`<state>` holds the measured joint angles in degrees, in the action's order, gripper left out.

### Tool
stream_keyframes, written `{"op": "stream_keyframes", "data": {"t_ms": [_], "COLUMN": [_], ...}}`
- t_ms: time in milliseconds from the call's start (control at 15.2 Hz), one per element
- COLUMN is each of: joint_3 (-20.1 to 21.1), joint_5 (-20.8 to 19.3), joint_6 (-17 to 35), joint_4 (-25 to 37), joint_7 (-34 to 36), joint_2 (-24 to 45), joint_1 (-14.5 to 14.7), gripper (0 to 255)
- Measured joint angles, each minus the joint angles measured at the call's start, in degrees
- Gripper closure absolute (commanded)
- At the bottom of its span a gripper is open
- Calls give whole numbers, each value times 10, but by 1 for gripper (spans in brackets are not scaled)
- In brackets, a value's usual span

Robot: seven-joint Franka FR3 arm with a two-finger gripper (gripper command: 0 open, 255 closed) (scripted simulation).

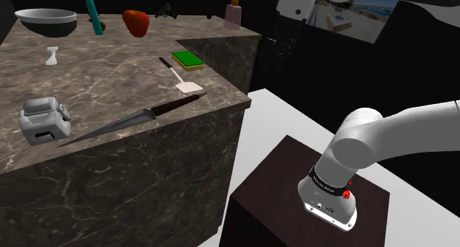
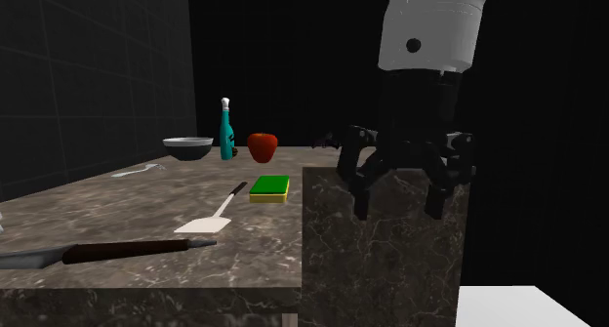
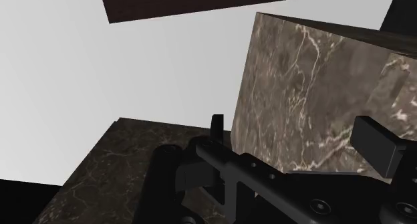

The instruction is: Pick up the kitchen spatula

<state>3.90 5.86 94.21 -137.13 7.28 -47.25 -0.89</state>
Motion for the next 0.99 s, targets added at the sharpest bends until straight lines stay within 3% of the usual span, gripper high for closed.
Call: {"op": "stream_keyframes", "data": {"t_ms": [396,990], "joint_3": [47,150], "joint_5": [16,8], "joint_6": [26,59], "joint_4": [48,196], "joint_7": [56,192], "joint_2": [71,250], "joint_1": [2,-5], "gripper": [0,0]}}
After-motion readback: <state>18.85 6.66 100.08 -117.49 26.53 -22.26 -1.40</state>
